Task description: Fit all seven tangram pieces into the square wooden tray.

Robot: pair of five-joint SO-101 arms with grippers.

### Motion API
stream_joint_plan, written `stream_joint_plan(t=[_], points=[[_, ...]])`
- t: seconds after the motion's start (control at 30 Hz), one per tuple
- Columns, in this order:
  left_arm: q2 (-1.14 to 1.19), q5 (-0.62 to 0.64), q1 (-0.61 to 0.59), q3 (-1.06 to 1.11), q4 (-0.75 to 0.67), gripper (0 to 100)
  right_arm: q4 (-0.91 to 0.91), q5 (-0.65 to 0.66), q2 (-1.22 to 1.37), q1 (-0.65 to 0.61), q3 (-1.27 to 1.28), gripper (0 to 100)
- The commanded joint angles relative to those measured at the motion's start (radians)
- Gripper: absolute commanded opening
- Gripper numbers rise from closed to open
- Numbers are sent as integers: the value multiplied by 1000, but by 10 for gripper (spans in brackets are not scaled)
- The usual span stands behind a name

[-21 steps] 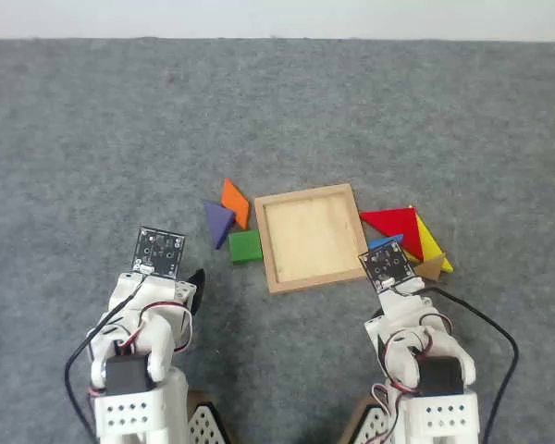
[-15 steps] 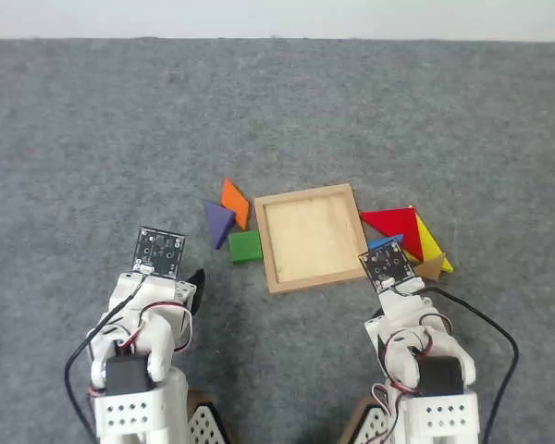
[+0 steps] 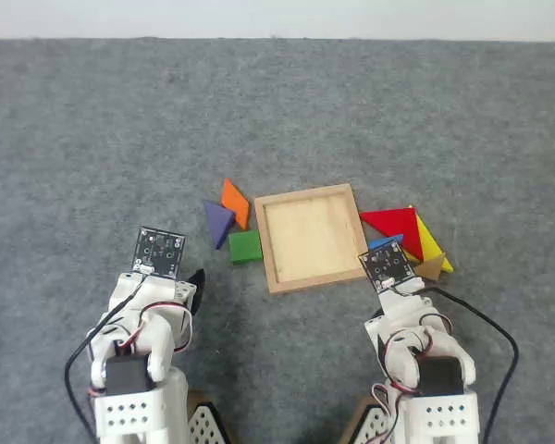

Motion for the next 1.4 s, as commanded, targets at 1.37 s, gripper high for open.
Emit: stream_joint_plan(t=[1.37], points=[[-21, -15, 12, -8, 6, 248, 7, 402, 127, 180, -331, 142]])
